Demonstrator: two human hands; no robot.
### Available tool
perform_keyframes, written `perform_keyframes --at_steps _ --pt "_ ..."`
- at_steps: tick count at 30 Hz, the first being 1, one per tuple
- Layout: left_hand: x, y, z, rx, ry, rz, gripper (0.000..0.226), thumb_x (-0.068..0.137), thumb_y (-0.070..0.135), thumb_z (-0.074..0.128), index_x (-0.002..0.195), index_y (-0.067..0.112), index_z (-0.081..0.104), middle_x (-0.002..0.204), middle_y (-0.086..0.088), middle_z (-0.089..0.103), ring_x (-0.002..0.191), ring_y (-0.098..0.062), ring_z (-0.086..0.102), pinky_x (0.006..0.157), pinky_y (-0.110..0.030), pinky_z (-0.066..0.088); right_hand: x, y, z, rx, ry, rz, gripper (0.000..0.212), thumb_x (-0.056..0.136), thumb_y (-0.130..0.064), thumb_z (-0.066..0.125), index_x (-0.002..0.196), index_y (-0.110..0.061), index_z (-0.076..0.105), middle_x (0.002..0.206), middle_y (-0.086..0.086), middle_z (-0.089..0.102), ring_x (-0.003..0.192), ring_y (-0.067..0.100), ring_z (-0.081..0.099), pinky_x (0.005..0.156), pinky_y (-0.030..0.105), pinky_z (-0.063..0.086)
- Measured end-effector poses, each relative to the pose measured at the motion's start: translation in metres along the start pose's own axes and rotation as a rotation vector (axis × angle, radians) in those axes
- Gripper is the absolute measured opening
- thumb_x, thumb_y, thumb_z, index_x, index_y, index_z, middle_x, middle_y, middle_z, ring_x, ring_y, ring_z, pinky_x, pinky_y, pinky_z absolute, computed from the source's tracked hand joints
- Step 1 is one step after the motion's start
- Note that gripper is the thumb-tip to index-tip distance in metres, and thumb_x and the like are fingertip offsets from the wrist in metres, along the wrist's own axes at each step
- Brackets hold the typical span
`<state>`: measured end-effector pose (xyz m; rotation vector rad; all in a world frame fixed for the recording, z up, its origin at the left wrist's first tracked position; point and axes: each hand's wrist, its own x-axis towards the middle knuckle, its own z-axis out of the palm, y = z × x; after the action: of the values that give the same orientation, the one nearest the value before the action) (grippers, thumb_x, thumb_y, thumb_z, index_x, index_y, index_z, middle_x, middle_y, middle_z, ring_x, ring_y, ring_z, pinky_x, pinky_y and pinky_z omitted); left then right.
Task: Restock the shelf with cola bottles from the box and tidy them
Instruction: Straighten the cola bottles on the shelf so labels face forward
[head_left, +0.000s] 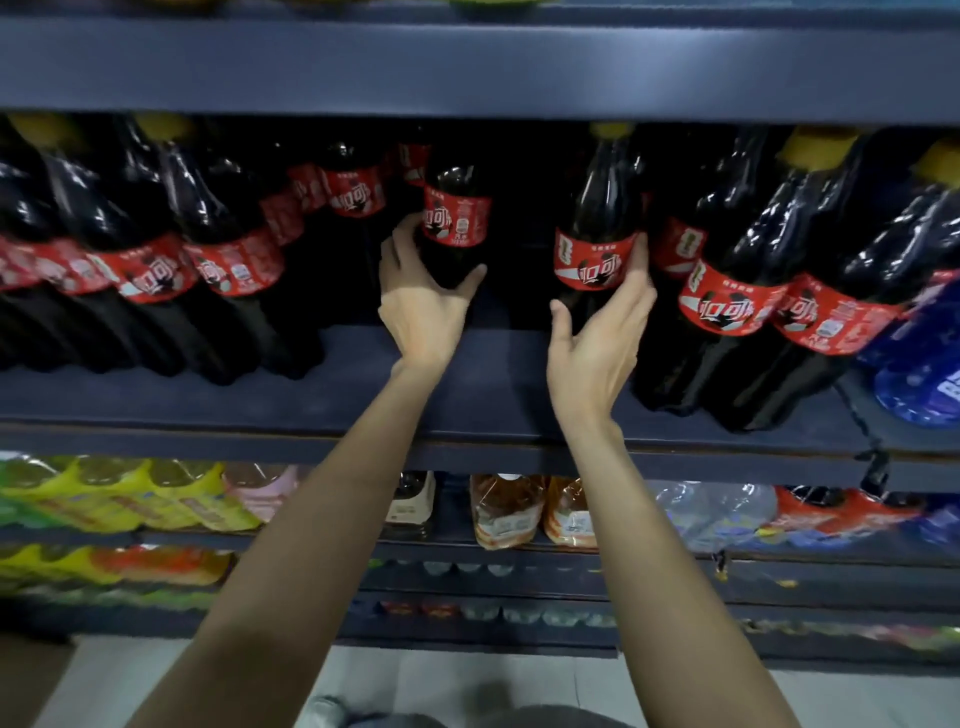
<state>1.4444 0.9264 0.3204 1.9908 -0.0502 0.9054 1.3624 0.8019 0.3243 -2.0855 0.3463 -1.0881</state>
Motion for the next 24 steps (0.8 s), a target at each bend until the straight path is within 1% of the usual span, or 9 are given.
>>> perform_keyframes --at_steps 4,6,7,10,13,15,19,22,24 --pt "0.009 0.005 0.011 -0.065 0.117 -0.153 0.075 0.072 0.032 0.08 0.133 0.008 0.043 0.129 -0.006 0.055 0.119 -0.02 0.052 0.095 -0.027 0.043 -0.002 -0.006 0.005 0.081 -0.083 0.0 0.072 0.082 -0.018 0.072 0.138 0.002 0.03 0.13 0.017 0.044 0.117 0.03 0.047 0.091 0.033 0.042" --pt "0.015 0.009 0.02 -0.041 0.156 -0.219 0.075 0.072 0.03 0.08 0.133 0.008 0.043 0.131 -0.006 0.052 0.122 -0.021 0.048 0.093 -0.022 0.038 0.001 -0.009 0.005 0.107 -0.137 0.0 0.079 0.08 -0.018 0.075 0.141 -0.003 0.027 0.135 0.015 0.04 0.122 0.029 0.045 0.094 0.033 0.041" --pt "0.017 0.01 0.023 -0.005 0.164 -0.241 0.075 0.073 0.03 0.08 0.134 0.009 0.042 0.133 -0.006 0.05 0.124 -0.021 0.045 0.091 -0.025 0.039 0.003 -0.01 0.004 0.122 -0.165 -0.007 0.083 0.079 -0.018 0.076 0.144 -0.006 0.025 0.138 0.014 0.039 0.123 0.027 0.044 0.095 0.03 0.04" --pt "0.026 0.007 0.033 0.121 0.19 -0.236 0.077 0.072 0.032 0.08 0.134 0.01 0.041 0.136 -0.008 0.044 0.124 -0.024 0.042 0.086 -0.037 0.047 0.011 -0.011 0.001 0.176 -0.24 -0.023 0.091 0.076 -0.014 0.078 0.147 -0.014 0.021 0.144 0.012 0.036 0.122 0.016 0.038 0.091 0.005 0.025" --pt "0.032 0.004 0.04 0.188 0.196 -0.247 0.076 0.072 0.033 0.079 0.134 0.01 0.041 0.135 -0.009 0.042 0.122 -0.025 0.043 0.082 -0.038 0.05 0.023 -0.004 0.002 0.243 -0.281 -0.024 0.094 0.073 -0.01 0.079 0.147 -0.015 0.021 0.148 0.009 0.033 0.131 0.016 0.035 0.084 -0.012 0.014" --pt "0.033 0.003 0.044 0.232 0.206 -0.261 0.077 0.073 0.033 0.079 0.134 0.01 0.04 0.135 -0.009 0.043 0.121 -0.026 0.044 0.086 -0.038 0.048 0.028 0.0 0.003 0.253 -0.299 -0.028 0.096 0.072 -0.01 0.08 0.147 -0.016 0.021 0.149 0.008 0.032 0.134 0.018 0.034 0.088 -0.01 0.014" --pt "0.032 0.003 0.043 0.321 0.163 -0.306 0.08 0.073 0.039 0.077 0.137 0.01 0.038 0.139 -0.009 0.041 0.123 -0.027 0.044 0.097 -0.043 0.039 0.03 -0.001 0.003 0.23 -0.331 -0.041 0.099 0.071 -0.013 0.082 0.148 -0.016 0.02 0.148 0.008 0.033 0.135 0.02 0.035 0.095 0.005 0.019" --pt "0.023 -0.004 0.024 0.107 0.084 -0.204 0.082 0.071 0.031 0.079 0.139 0.013 0.037 0.139 -0.009 0.039 0.124 -0.026 0.046 0.097 -0.042 0.042 0.028 -0.007 0.007 0.222 -0.364 -0.052 0.098 0.07 -0.014 0.082 0.148 -0.015 0.022 0.145 0.009 0.035 0.133 0.021 0.038 0.092 0.004 0.02" --pt "0.007 -0.009 -0.001 -0.016 0.003 -0.11 0.073 0.074 0.023 0.076 0.137 0.012 0.04 0.136 -0.011 0.041 0.119 -0.025 0.051 0.094 -0.036 0.047 0.024 -0.013 0.012 0.239 -0.403 -0.066 0.098 0.07 -0.016 0.083 0.148 -0.015 0.023 0.145 0.008 0.035 0.131 0.019 0.039 0.089 0.0 0.019"
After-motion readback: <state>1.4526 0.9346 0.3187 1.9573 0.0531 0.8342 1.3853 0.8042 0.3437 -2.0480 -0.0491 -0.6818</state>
